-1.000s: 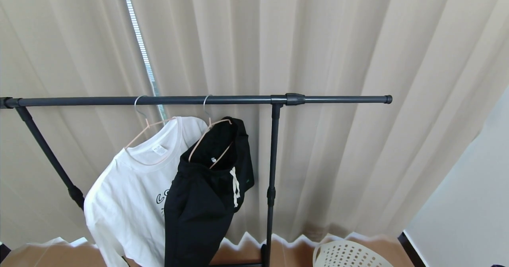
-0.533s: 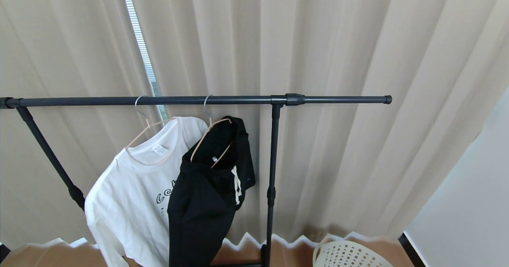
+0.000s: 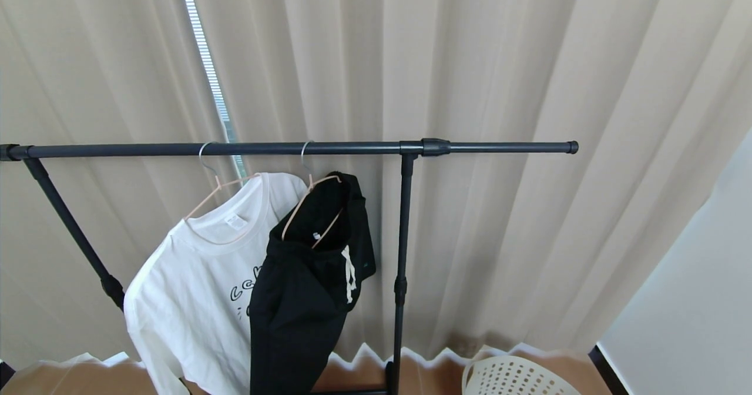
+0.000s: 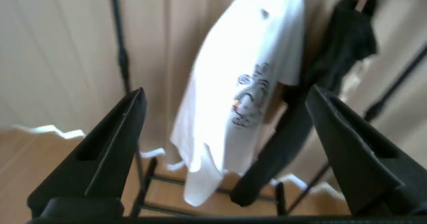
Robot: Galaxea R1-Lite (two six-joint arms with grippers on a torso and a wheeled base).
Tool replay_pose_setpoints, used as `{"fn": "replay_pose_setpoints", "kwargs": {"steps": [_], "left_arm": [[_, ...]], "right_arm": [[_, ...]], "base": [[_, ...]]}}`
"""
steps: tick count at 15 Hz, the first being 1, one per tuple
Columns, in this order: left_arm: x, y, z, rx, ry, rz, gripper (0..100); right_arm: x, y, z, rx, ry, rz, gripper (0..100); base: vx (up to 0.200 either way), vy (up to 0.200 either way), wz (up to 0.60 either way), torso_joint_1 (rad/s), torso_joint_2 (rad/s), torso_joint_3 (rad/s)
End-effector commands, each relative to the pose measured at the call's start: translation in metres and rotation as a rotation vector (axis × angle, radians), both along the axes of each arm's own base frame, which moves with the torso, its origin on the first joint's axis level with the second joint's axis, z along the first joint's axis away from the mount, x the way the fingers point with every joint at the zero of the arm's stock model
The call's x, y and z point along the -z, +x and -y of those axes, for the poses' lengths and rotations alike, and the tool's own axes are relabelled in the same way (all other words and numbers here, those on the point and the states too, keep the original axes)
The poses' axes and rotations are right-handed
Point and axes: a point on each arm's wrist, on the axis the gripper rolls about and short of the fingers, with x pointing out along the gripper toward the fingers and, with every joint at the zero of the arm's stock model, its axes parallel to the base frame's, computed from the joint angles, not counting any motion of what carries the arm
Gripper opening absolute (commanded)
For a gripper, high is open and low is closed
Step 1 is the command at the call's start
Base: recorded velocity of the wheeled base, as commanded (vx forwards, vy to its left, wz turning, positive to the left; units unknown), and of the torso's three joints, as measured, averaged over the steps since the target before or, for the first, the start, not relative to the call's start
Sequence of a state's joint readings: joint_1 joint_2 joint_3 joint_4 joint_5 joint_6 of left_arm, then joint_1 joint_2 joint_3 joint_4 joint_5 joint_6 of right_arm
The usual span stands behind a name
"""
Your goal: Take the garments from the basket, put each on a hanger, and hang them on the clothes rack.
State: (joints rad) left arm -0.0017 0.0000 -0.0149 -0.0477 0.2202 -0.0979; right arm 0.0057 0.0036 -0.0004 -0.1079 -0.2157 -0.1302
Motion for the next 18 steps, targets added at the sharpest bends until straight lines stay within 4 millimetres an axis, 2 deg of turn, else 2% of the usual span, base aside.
{"fn": "replay_pose_setpoints", "kwargs": {"steps": [1,2,4,7,11,14,18], "left_arm": [[0.0052,0.0015,0.0011,0.051,0.002,-0.026,100],[0.0054,0.0016,0.0016,0.072,0.009,-0.028,100],[0.0072,0.0017,0.0021,0.091,0.075,-0.058,100],[0.0085,0.0018,0.0036,0.157,0.084,-0.069,100],[0.0088,0.0019,0.0039,0.167,0.153,-0.08,100],[0.009,0.0019,0.0038,0.168,0.098,-0.075,100],[0.0087,0.0018,0.0038,0.163,0.107,-0.073,100]], "right_arm": [[0.0012,0.0006,-0.002,-0.096,0.034,-0.005,100],[0.0032,0.0009,-0.0036,-0.17,0.078,-0.02,100],[0.0054,0.001,-0.0043,-0.198,0.053,-0.046,100],[0.0046,0.0009,-0.0061,-0.276,0.028,-0.042,100],[0.0051,0.001,-0.0063,-0.283,0.023,-0.047,100],[0.0045,0.0009,-0.0063,-0.283,0.022,-0.041,100],[0.0045,0.0009,-0.0063,-0.283,0.021,-0.041,100]], "base": [[0.0,0.0,0.0,0.0,0.0,0.0],[0.0,0.0,0.0,0.0,0.0,0.0],[0.0,0.0,0.0,0.0,0.0,0.0],[0.0,0.0,0.0,0.0,0.0,0.0],[0.0,0.0,0.0,0.0,0.0,0.0],[0.0,0.0,0.0,0.0,0.0,0.0],[0.0,0.0,0.0,0.0,0.0,0.0]]}}
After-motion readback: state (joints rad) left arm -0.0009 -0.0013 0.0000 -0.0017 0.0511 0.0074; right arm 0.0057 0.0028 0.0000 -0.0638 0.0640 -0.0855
